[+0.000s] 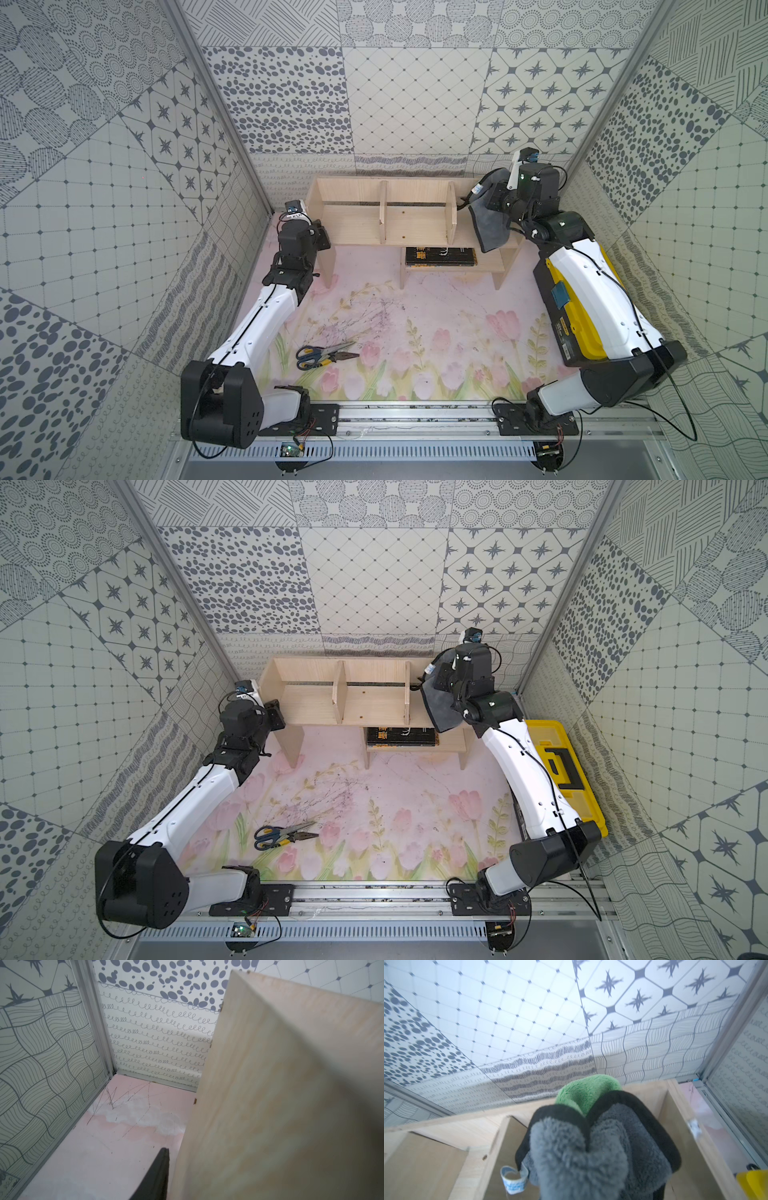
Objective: Wipe the bookshelf clean with a cloth
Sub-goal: Wipe the dust from the shelf.
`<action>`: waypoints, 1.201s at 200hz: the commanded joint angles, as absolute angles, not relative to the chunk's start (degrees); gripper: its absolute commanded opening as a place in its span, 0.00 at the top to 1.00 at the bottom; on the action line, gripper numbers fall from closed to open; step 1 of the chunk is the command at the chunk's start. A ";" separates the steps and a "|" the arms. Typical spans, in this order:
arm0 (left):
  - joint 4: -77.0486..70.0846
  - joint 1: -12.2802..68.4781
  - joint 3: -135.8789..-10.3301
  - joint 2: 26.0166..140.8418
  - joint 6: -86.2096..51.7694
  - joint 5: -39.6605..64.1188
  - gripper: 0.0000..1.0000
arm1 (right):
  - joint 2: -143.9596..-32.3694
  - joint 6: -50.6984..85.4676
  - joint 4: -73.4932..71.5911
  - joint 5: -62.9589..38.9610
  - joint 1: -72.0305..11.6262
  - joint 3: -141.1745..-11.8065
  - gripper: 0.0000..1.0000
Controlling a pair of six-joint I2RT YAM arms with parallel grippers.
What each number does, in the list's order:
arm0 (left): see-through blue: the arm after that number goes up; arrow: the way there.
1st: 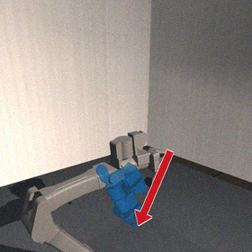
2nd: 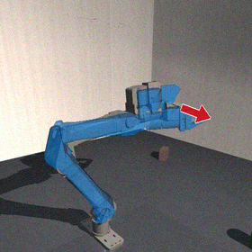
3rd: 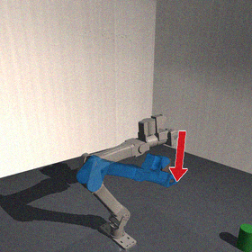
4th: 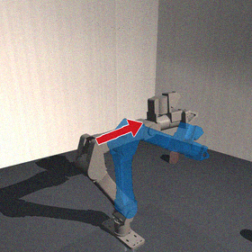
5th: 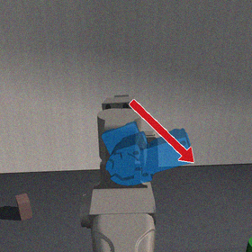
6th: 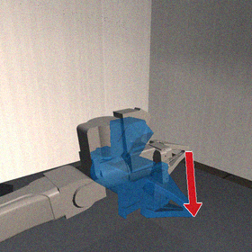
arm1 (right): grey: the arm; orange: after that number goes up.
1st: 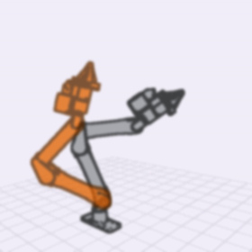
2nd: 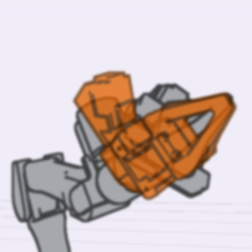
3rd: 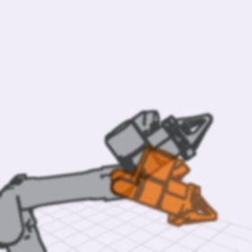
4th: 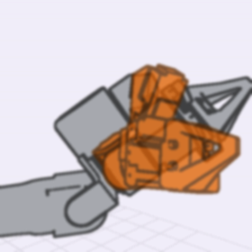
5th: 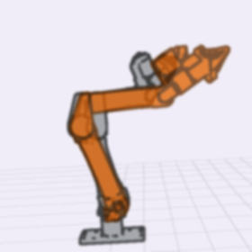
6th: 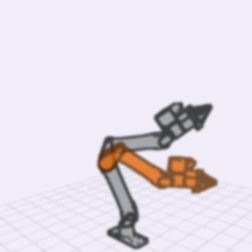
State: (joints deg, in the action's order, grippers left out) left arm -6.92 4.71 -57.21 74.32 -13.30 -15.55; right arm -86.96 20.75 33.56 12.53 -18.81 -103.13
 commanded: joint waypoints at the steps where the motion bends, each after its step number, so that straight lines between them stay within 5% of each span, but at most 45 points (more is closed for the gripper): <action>1: -1.81 5.20 -56.16 72.96 -21.68 -23.00 0.48 | -88.76 19.70 30.25 9.25 -19.05 -104.82 1.00; 83: 2.91 5.23 -59.67 68.64 -24.12 -20.52 0.24 | -83.15 20.45 25.72 12.25 -22.30 -82.66 1.00; 90: 3.96 5.19 -60.91 68.71 -24.01 -19.78 0.18 | -82.83 20.03 27.04 12.97 -22.27 -82.60 0.90; 119: 7.16 5.03 -65.73 70.30 -22.84 -18.90 0.17 | -81.66 17.61 34.01 16.07 -22.80 -84.93 0.41; 184: 8.48 3.70 -69.32 75.18 -20.10 -12.36 0.21 | -80.03 18.33 39.96 18.95 -24.25 -81.30 0.28; 210: 8.35 3.61 -68.56 76.39 -19.80 -10.99 0.25 | -81.77 19.07 39.90 17.69 -24.06 -81.08 0.42; 225: 8.49 3.64 -68.34 76.71 -19.51 -10.99 0.28 | -82.47 18.68 40.12 18.22 -23.79 -83.05 0.77; 240: 8.09 3.60 -67.99 76.64 -19.51 -10.77 0.32 | -82.28 17.14 40.72 19.24 -23.82 -86.92 0.95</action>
